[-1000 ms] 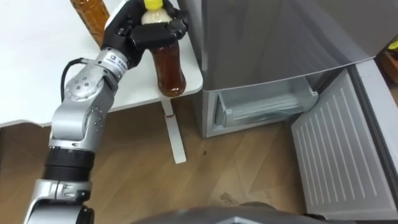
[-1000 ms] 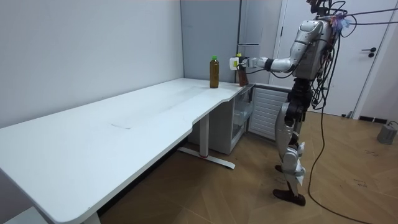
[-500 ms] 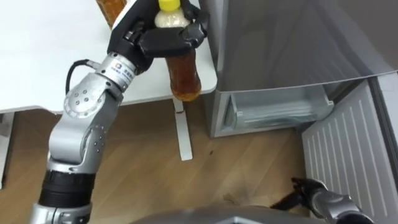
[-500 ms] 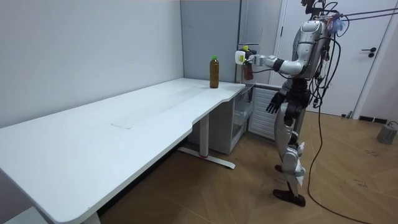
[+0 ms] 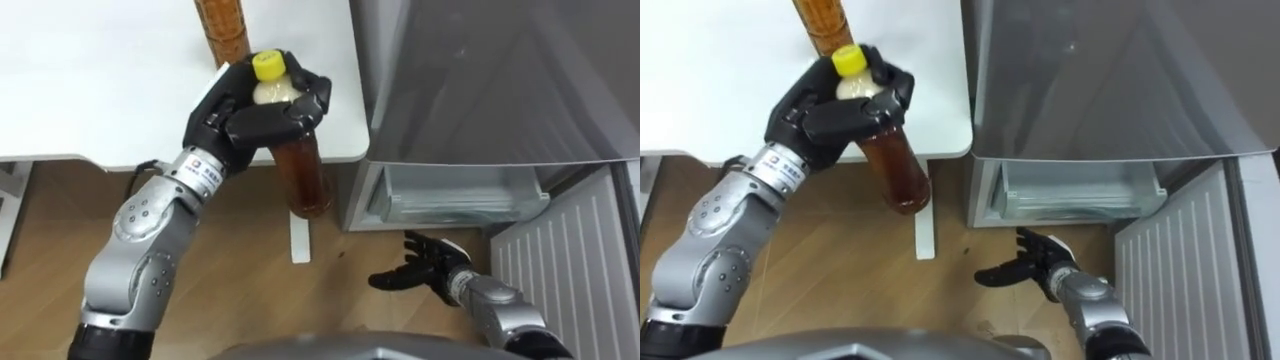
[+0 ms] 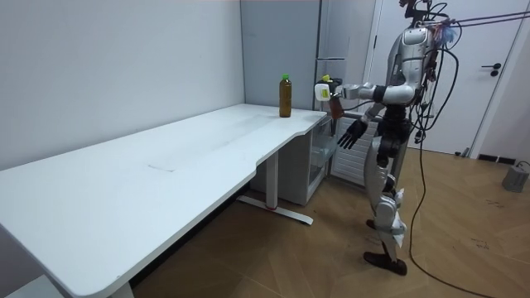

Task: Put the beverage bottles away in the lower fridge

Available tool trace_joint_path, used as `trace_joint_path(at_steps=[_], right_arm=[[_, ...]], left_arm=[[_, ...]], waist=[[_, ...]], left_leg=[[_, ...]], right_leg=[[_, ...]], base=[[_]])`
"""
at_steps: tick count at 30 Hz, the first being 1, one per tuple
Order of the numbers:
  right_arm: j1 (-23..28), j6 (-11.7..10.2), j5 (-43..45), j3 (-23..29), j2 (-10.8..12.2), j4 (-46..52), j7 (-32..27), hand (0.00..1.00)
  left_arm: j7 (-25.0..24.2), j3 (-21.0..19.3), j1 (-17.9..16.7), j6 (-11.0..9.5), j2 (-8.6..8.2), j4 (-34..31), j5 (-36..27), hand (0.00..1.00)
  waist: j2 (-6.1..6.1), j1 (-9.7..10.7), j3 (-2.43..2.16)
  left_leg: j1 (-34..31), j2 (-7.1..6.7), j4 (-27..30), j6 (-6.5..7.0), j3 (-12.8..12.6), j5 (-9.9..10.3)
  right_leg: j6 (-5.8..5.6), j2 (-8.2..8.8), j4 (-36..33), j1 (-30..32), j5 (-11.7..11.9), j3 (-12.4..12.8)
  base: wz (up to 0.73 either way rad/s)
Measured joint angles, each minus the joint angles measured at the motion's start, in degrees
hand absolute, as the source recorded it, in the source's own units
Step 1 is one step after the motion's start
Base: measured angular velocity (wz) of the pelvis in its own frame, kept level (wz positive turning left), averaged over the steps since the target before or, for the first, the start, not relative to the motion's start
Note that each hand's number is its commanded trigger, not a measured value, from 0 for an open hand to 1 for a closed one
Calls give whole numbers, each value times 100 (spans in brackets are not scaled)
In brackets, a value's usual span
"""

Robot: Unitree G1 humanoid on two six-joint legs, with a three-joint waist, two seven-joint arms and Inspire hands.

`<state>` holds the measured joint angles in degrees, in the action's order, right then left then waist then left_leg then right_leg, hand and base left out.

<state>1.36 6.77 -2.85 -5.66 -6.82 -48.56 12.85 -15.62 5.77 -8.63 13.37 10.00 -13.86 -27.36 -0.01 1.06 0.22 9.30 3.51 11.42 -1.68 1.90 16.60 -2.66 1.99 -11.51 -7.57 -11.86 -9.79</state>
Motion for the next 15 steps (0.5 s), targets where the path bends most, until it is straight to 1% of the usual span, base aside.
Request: trace_joint_path(at_steps=[3, 5, 6, 7, 11, 12, 13, 14, 15], right_arm=[[2, -71, 27, -19, -1, 48, 96, 0], [37, -72, 23, -157, -20, 218, 136, 0], [47, -74, 42, -248, -35, 399, 229, 0], [47, -113, 68, -323, -35, 571, 330, 0], [94, -142, 89, -466, -40, 1091, 672, 0], [96, -156, 87, -490, -41, 1231, 824, 0], [94, -179, 87, -495, -36, 1324, 993, 0], [89, -192, 86, -508, -35, 1352, 1078, 0], [69, -218, 81, -637, -15, 1411, 1218, 0]], left_arm=[[-2, 10, -28, 0, -2, 0, 6, 100], [-3, 18, -71, -4, -3, 5, 5, 100], [-3, 23, -128, -8, -3, 7, 5, 100], [-3, 39, -184, -8, -2, 9, 5, 100], [-59, 128, -247, -7, 18, 90, 31, 100], [-89, 125, -247, -7, 18, 92, 158, 100], [-112, 122, -247, -11, 15, 111, 277, 100], [-116, 122, -245, -14, 21, 126, 335, 100], [-133, 110, -257, -74, 100, 208, 365, 100]], waist=[[16, 2, 9], [21, -10, 11], [41, -16, 26], [48, -10, 30], [30, 23, 42], [24, 7, 45], [27, 2, 55], [55, 4, 83], [158, -15, 105]], left_leg=[[3, 0, -3, 0, 17, 0], [48, 0, -5, 1, 68, 0], [80, 0, -5, 1, 160, -1], [88, -1, -4, 1, 200, -1], [86, -3, -7, 1, 190, -1], [103, 10, -5, 2, 198, -2], [143, 40, -12, 22, 375, -17], [187, 96, -26, 40, 606, -29], [224, 324, -60, 38, 1017, -23]], right_leg=[[0, 0, -5, -6, 0, 1], [1, -2, -24, -25, -1, 0], [1, -6, -59, -21, -1, 1], [1, -8, -76, -8, -1, 0], [1, -4, -80, -42, -1, -1], [1, -7, -148, -11, -1, -16], [35, -13, -406, 100, -25, -131], [115, -44, -731, 288, -70, -194], [356, -398, -805, 681, -324, 87]], base=[[0], [-2], [-10], [-14], [4], [0], [0], [-24], [-46]])
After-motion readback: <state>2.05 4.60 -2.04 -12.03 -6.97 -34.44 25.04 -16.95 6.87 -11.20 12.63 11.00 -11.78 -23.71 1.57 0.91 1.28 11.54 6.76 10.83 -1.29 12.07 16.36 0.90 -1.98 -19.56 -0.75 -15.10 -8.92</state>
